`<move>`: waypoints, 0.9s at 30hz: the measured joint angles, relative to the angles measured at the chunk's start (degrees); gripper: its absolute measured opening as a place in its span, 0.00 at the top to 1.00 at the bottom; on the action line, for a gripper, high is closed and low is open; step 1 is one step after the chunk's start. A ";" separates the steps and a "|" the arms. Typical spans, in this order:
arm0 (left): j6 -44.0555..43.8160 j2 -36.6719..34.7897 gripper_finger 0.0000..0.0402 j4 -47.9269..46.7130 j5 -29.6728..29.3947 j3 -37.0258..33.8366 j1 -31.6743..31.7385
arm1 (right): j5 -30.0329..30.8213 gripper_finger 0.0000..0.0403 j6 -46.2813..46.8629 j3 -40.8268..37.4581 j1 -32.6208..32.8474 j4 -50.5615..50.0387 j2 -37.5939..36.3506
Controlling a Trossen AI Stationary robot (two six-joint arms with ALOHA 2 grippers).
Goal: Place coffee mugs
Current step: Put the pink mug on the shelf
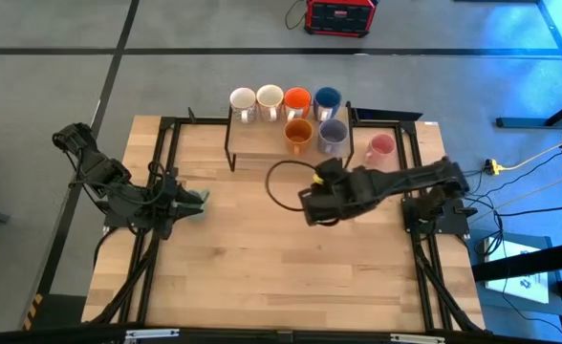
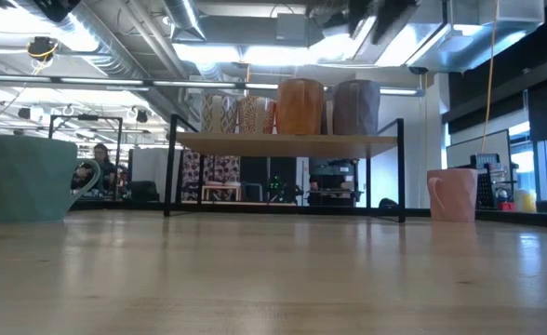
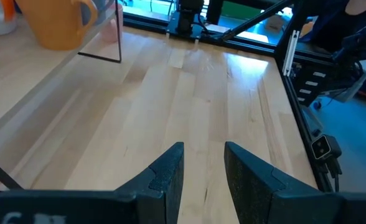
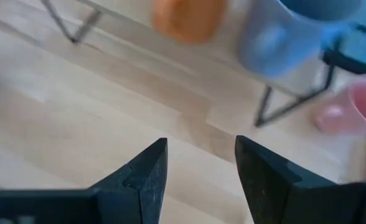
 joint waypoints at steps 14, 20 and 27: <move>-0.40 0.42 0.73 0.01 -2.52 0.00 0.00 | -2.72 0.57 17.46 -42.33 0.18 10.13 -29.71; -3.26 1.17 0.73 0.04 -9.21 0.00 0.00 | -3.33 0.57 18.94 -54.03 -6.40 10.69 -40.16; -6.37 1.55 0.73 0.06 -16.53 0.00 0.00 | -0.89 0.58 18.91 -62.31 -20.95 14.13 -46.47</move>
